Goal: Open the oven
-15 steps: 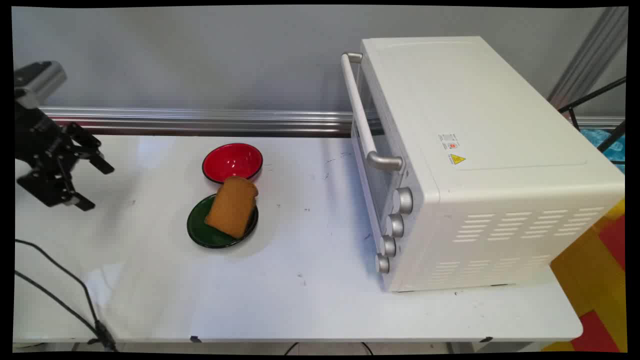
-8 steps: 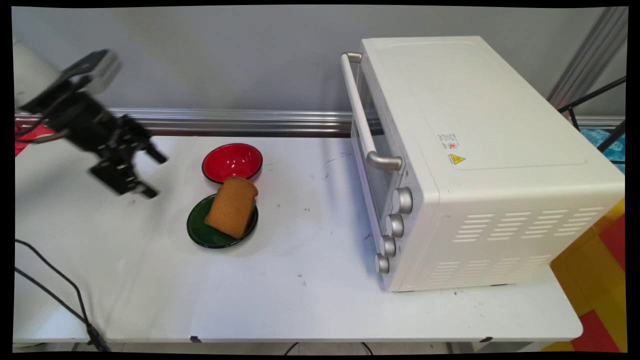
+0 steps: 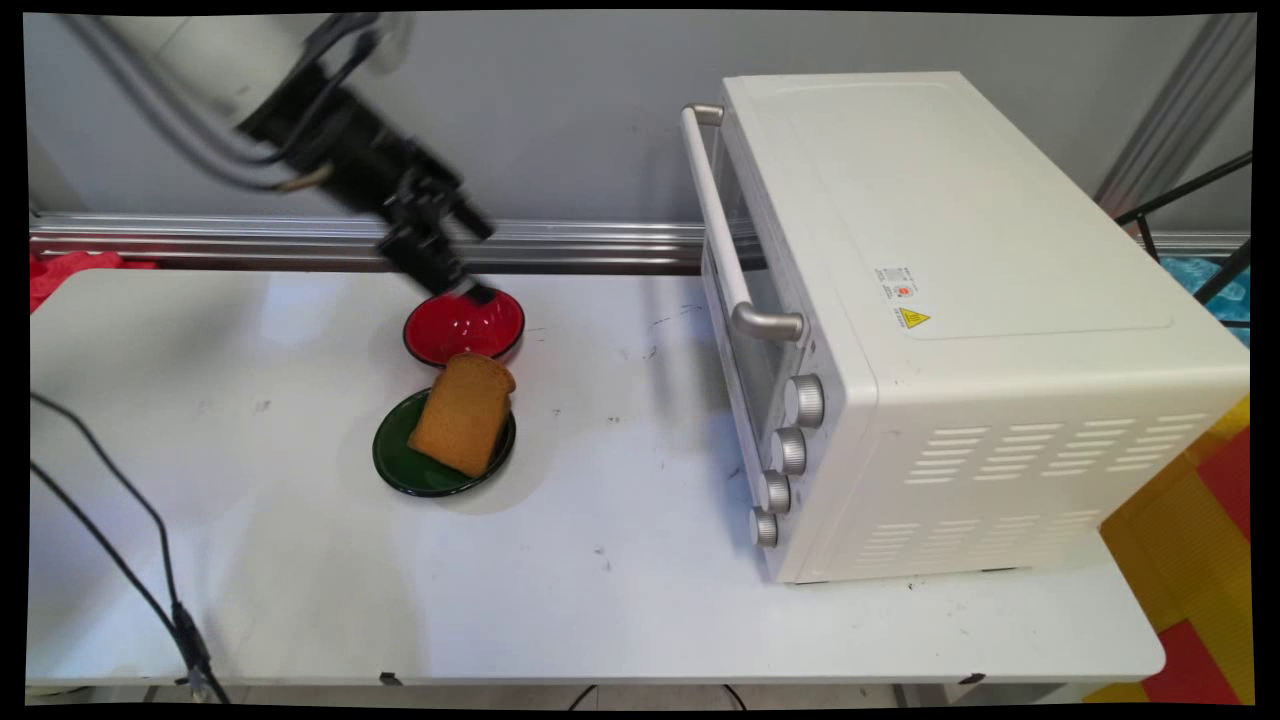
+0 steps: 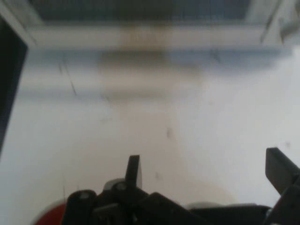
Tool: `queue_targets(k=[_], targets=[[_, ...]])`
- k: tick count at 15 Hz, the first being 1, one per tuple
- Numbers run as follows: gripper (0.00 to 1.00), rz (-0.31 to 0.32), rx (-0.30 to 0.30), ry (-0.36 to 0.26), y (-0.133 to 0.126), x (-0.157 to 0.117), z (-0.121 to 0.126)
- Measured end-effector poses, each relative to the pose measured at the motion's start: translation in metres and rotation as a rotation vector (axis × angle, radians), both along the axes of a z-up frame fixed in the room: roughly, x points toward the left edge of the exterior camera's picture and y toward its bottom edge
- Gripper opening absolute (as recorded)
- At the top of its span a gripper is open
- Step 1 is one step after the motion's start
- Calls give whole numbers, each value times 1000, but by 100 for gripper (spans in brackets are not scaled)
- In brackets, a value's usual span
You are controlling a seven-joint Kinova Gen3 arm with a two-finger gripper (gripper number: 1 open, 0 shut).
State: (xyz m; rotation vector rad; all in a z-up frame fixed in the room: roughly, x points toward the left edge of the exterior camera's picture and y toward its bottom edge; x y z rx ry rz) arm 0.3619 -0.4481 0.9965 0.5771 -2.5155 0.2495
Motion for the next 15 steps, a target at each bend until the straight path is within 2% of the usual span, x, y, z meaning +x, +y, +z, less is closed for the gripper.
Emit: queue_targets(k=[3,6,11,15], targets=[[100,0,-51,39,-25,-37,22],[100,0,-71,70,-41,-62,35],[100,-18,-76,109,-62,-94,48],[100,-46,-53,137,-80,-113,50]])
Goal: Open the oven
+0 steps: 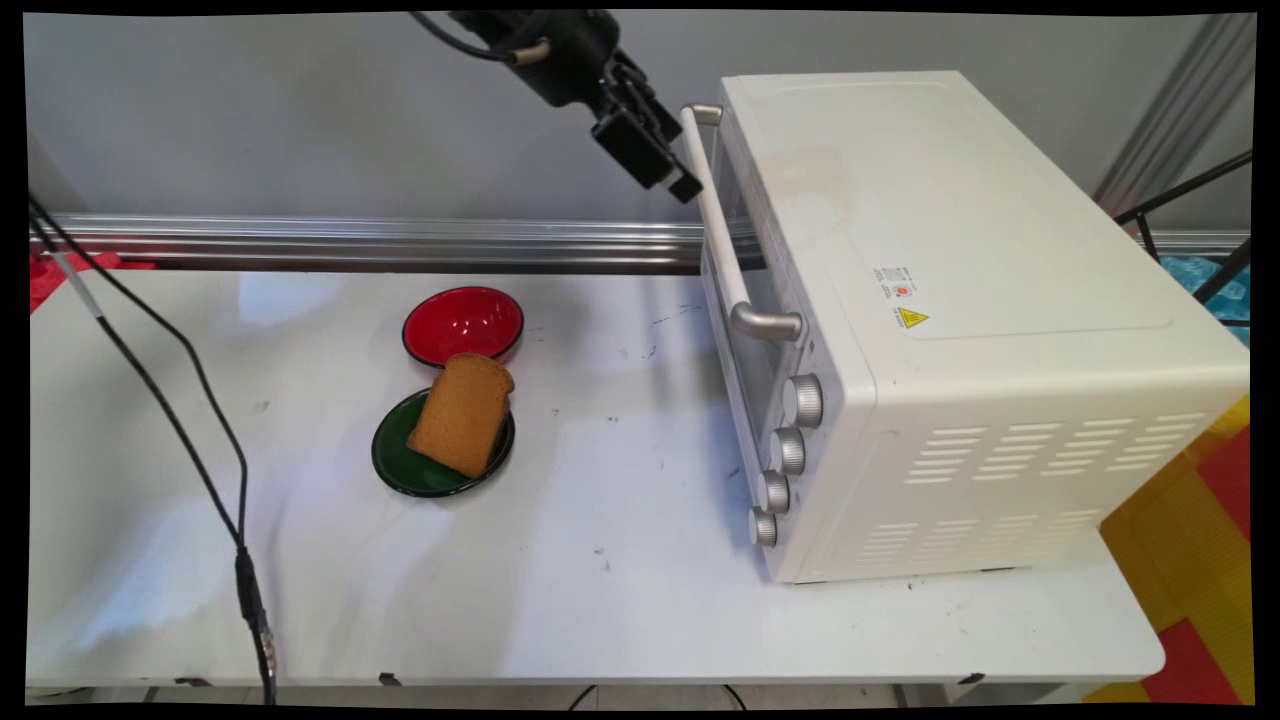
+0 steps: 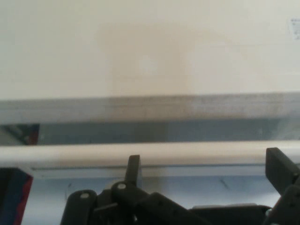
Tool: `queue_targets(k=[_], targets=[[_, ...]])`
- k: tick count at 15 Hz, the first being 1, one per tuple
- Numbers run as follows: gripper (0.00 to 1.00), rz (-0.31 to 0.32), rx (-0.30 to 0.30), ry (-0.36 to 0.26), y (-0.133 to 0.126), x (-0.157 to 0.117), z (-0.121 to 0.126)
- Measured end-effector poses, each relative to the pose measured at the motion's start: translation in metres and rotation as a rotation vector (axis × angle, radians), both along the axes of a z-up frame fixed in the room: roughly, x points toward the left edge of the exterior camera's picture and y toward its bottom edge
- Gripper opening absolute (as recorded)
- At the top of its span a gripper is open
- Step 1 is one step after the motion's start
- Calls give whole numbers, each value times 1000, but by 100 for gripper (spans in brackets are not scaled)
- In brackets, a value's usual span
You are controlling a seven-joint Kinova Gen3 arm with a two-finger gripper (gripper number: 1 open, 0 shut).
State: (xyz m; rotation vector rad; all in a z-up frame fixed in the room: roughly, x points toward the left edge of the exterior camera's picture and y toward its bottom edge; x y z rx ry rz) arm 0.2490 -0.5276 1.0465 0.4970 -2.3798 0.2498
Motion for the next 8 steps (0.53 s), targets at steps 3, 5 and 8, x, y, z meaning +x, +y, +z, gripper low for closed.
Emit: queue_targets(k=[3,5,8], targets=[[0,-16,20,17,-9,-8,-1],[0,-25,30,29,-14,-12,-2],[0,-35,41,40,-21,-15,-5]])
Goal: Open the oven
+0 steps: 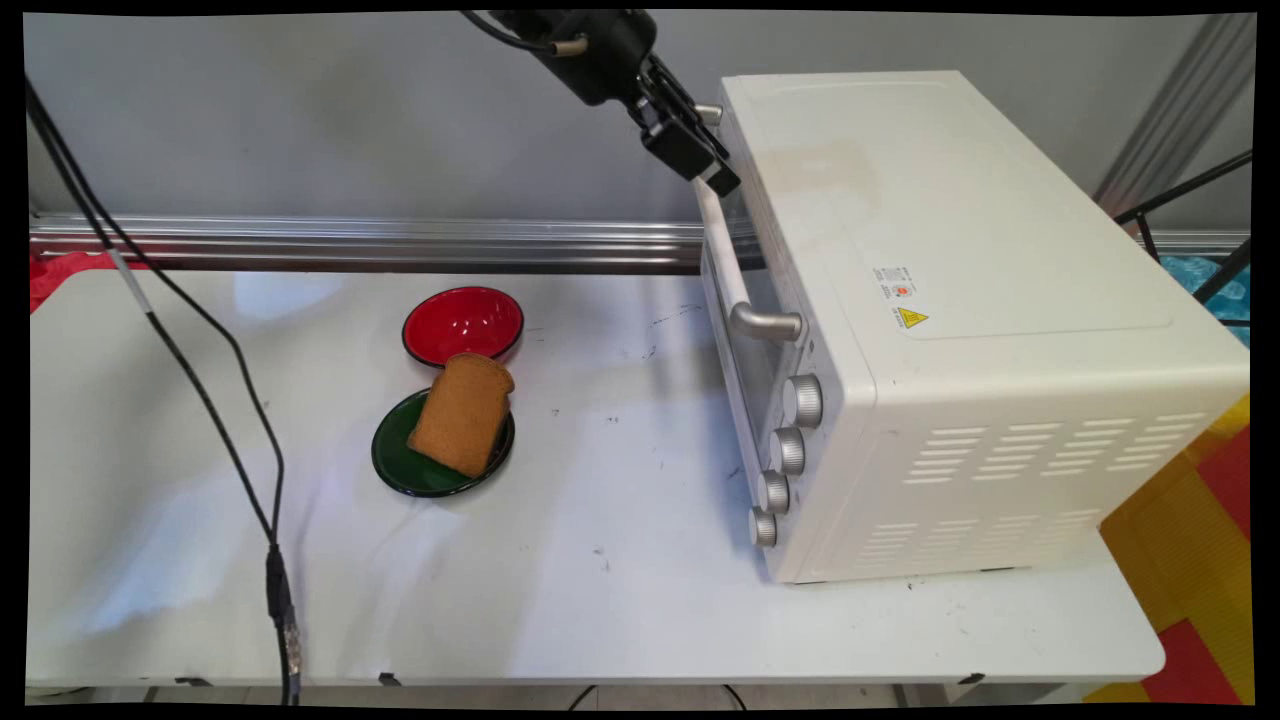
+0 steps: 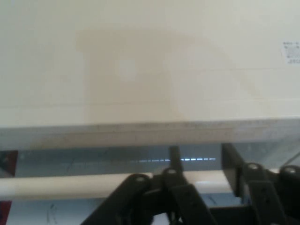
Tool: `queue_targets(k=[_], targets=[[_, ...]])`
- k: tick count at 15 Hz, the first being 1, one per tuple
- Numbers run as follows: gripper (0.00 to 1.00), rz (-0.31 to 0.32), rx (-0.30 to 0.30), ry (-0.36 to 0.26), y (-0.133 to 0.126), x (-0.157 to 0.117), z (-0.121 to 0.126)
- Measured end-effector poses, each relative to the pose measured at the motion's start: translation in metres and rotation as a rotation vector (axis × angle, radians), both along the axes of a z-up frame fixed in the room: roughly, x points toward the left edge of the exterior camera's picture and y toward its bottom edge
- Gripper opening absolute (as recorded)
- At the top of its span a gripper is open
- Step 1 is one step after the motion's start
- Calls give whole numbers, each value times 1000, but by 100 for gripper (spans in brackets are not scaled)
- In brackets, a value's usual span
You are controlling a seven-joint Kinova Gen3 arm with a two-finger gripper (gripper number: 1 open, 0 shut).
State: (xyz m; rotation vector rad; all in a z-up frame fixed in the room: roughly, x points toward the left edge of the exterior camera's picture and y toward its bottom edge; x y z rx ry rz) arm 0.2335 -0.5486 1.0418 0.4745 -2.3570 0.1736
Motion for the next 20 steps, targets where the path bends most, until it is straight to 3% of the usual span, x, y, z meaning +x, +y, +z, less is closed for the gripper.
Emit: queue_targets(k=[10,20], targets=[[0,-19,60,23,-21,-11,-26],[0,-16,81,23,-33,-15,-55]])
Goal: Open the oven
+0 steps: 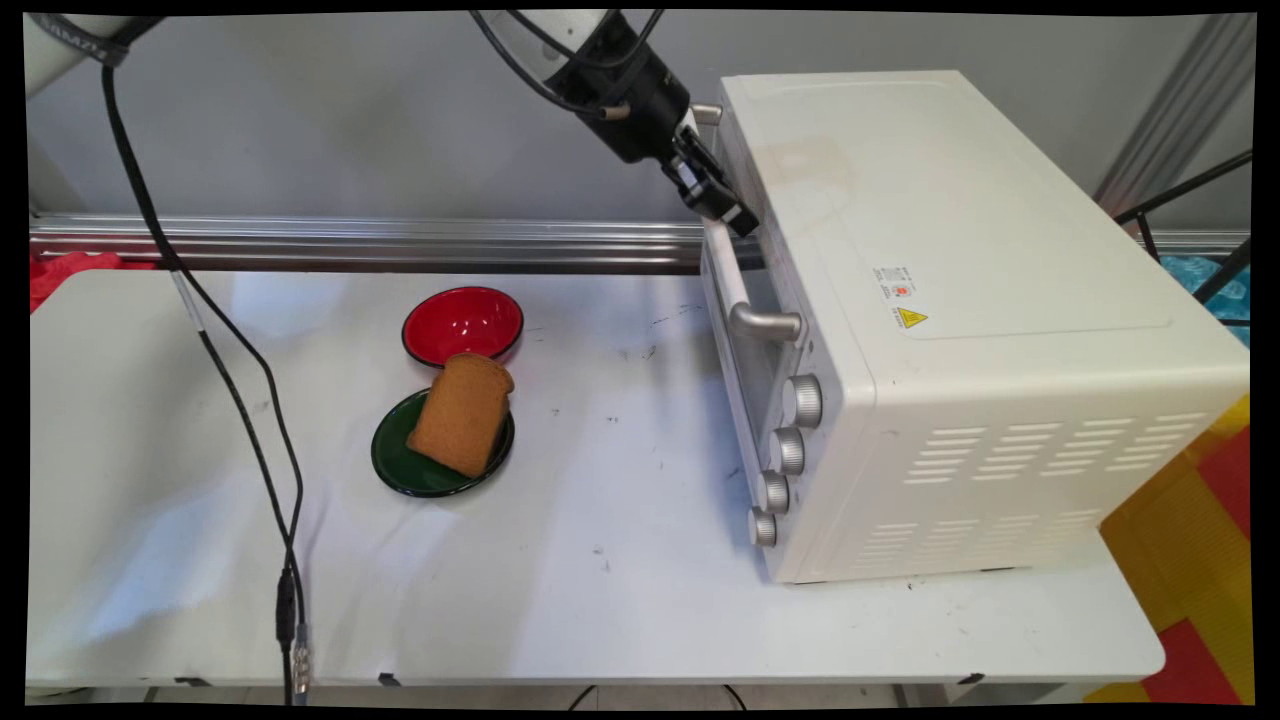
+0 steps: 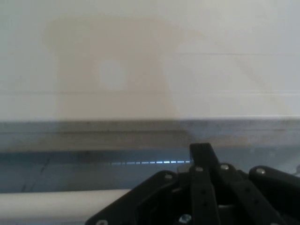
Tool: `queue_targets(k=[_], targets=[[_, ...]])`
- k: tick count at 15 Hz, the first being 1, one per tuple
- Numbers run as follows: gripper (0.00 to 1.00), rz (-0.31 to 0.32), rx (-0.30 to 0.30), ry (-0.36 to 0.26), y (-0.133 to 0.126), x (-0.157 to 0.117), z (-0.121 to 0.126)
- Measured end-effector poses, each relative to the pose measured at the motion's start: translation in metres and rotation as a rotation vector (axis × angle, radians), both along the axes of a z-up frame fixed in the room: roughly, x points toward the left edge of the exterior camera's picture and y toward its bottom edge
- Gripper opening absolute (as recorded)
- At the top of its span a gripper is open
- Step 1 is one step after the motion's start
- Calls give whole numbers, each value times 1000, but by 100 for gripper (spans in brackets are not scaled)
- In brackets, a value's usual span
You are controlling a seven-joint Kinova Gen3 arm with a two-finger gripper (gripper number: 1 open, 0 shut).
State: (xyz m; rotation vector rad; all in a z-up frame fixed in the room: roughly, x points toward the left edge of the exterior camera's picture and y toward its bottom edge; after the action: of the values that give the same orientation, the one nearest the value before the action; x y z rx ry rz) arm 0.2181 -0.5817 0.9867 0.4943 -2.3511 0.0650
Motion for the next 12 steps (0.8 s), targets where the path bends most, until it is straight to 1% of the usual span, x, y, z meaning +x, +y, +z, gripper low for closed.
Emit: queue_targets(k=[7,12], targets=[[0,-16,1,-45,9,19,-11],[0,-34,17,-94,30,48,-23]])
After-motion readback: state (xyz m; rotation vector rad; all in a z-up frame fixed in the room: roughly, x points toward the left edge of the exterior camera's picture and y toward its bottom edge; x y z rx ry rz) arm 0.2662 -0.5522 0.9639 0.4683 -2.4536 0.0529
